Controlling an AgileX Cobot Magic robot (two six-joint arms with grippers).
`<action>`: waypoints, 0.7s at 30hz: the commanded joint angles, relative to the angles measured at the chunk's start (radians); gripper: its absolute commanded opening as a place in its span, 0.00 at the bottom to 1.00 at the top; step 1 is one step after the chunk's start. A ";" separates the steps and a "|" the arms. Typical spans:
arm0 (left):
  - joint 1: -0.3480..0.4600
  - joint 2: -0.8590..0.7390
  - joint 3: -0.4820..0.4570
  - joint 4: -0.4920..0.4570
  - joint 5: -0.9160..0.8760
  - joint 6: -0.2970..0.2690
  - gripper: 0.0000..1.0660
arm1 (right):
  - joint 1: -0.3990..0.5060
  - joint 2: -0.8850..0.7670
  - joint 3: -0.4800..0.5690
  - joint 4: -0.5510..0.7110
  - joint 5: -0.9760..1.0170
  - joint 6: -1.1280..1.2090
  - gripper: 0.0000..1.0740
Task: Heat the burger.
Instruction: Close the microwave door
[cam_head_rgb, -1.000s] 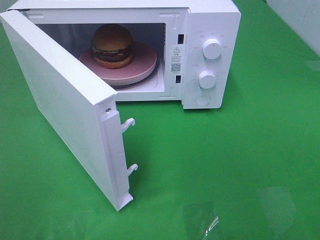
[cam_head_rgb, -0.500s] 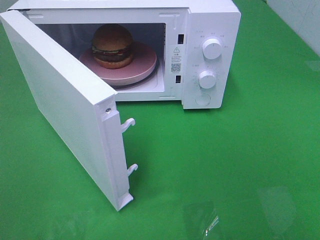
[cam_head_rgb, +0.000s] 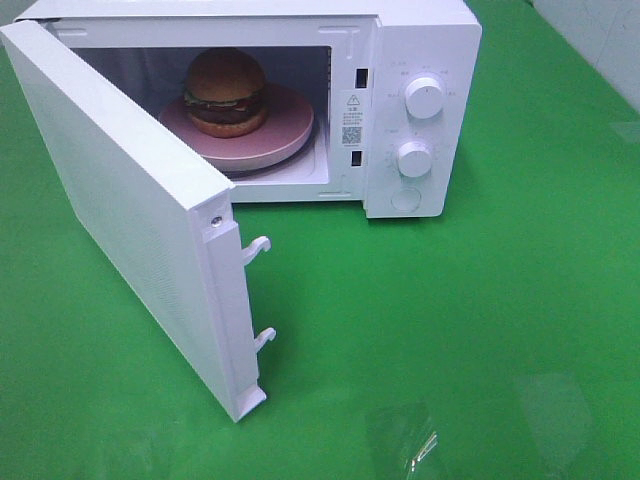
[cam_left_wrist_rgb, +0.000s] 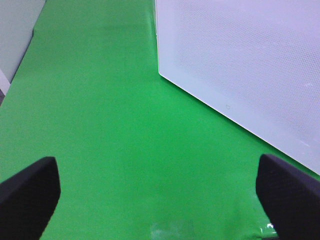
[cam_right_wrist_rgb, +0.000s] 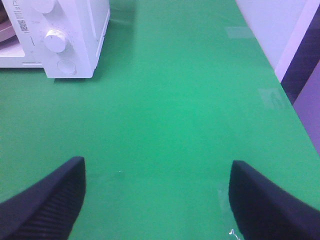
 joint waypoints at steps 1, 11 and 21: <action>-0.007 -0.014 0.002 -0.003 0.003 -0.001 0.94 | -0.010 -0.028 0.013 0.015 -0.033 0.005 0.71; -0.007 -0.005 0.002 -0.003 0.003 -0.001 0.94 | -0.009 -0.028 0.012 0.021 -0.033 0.000 0.71; -0.007 -0.005 0.002 -0.003 0.003 -0.001 0.94 | -0.009 -0.028 0.012 0.021 -0.033 0.000 0.71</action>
